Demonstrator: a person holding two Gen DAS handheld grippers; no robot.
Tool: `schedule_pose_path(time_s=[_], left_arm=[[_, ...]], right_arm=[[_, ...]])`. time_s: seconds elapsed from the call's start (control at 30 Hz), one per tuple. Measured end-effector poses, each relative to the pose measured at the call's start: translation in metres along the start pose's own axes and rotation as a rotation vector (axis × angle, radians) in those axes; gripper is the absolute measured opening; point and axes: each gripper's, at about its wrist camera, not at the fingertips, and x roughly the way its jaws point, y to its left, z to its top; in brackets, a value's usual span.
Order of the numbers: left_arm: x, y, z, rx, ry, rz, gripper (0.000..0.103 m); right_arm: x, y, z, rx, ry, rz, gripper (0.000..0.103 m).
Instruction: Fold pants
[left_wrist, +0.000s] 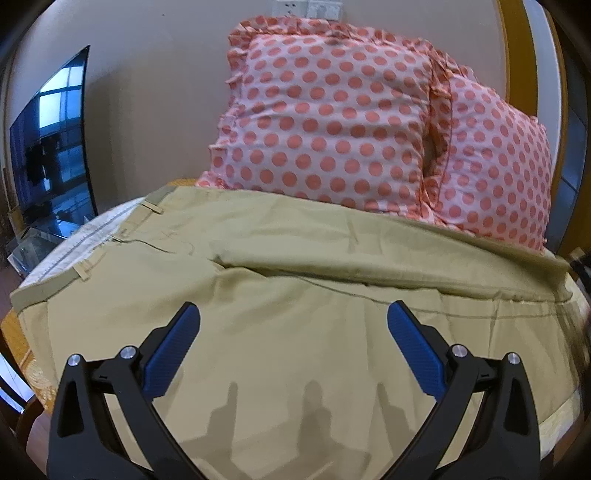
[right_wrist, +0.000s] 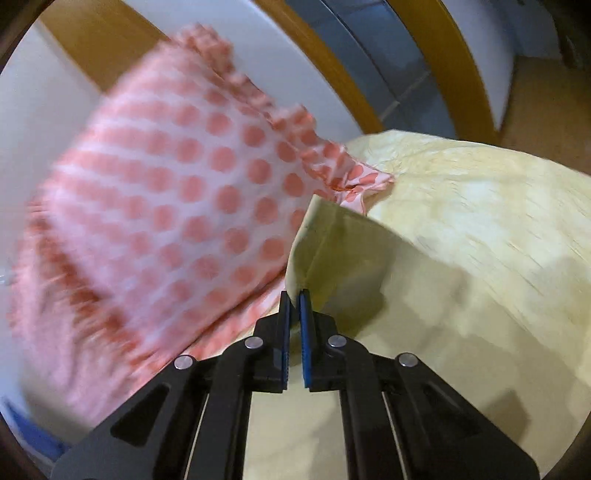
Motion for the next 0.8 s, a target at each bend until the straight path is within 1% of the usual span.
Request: schedule_pose_path(time_s=[0.03, 0.1, 0.17, 0.23, 0.27, 0.3, 0.33, 0.37, 0.43, 0.47, 0.5, 0.53, 0.57, 0.6, 0.67, 0.7, 0.77, 0.8], left_arm=[[-0.002, 0.003, 0.005, -0.007, -0.015, -0.004, 0.101], [-0.004, 0.008, 0.014, -0.026, -0.034, -0.009, 0.101], [-0.002, 0.014, 0.022, -0.050, -0.047, -0.017, 0.101], [0.003, 0.020, 0.031, -0.072, -0.055, -0.044, 0.101], [0.004, 0.022, 0.032, -0.079, -0.056, -0.054, 0.101], [0.008, 0.027, 0.035, -0.095, -0.048, -0.071, 0.101], [0.011, 0.031, 0.037, -0.113, -0.037, -0.085, 0.101], [0.016, 0.036, 0.040, -0.138, -0.020, -0.109, 0.101], [0.027, 0.041, 0.045, -0.175, 0.004, -0.135, 0.101], [0.032, 0.044, 0.048, -0.194, 0.014, -0.144, 0.101], [0.041, 0.047, 0.053, -0.217, 0.032, -0.151, 0.101], [0.049, 0.049, 0.057, -0.236, 0.046, -0.162, 0.101], [0.056, 0.051, 0.062, -0.255, 0.056, -0.176, 0.101], [0.069, 0.053, 0.071, -0.283, 0.070, -0.197, 0.101], [0.088, 0.059, 0.083, -0.335, 0.089, -0.216, 0.101], [0.096, 0.062, 0.087, -0.361, 0.096, -0.218, 0.101], [0.117, 0.067, 0.095, -0.423, 0.132, -0.212, 0.101], [0.131, 0.068, 0.099, -0.451, 0.160, -0.211, 0.101]], right_arm=[[-0.019, -0.002, -0.013, 0.017, 0.007, 0.023, 0.005], [-0.045, -0.010, -0.037, 0.049, 0.044, 0.028, 0.005], [-0.045, -0.021, -0.049, 0.106, 0.104, 0.026, 0.006], [-0.039, -0.038, -0.054, 0.196, 0.172, 0.009, 0.011], [-0.037, -0.045, -0.057, 0.266, 0.207, 0.000, 0.018], [-0.037, -0.047, -0.059, 0.296, 0.222, 0.000, 0.022], [-0.037, -0.046, -0.057, 0.301, 0.221, 0.004, 0.026], [-0.037, -0.041, -0.054, 0.290, 0.209, 0.007, 0.036], [-0.037, -0.035, -0.052, 0.280, 0.179, 0.002, 0.047], [-0.034, -0.034, -0.050, 0.285, 0.167, -0.003, 0.048], [-0.033, -0.035, -0.048, 0.286, 0.157, 0.001, 0.046], [-0.029, -0.035, -0.046, 0.279, 0.144, 0.016, 0.039], [-0.026, -0.037, -0.043, 0.263, 0.136, 0.023, 0.001], [-0.027, -0.041, -0.041, 0.271, 0.134, 0.035, 0.002], [-0.043, -0.047, -0.039, 0.288, 0.092, 0.103, 0.002], [-0.058, -0.047, -0.037, 0.271, 0.053, 0.126, 0.002], [-0.083, -0.048, -0.035, 0.247, 0.001, 0.146, 0.002], [-0.092, -0.048, -0.034, 0.246, -0.011, 0.160, 0.002]])
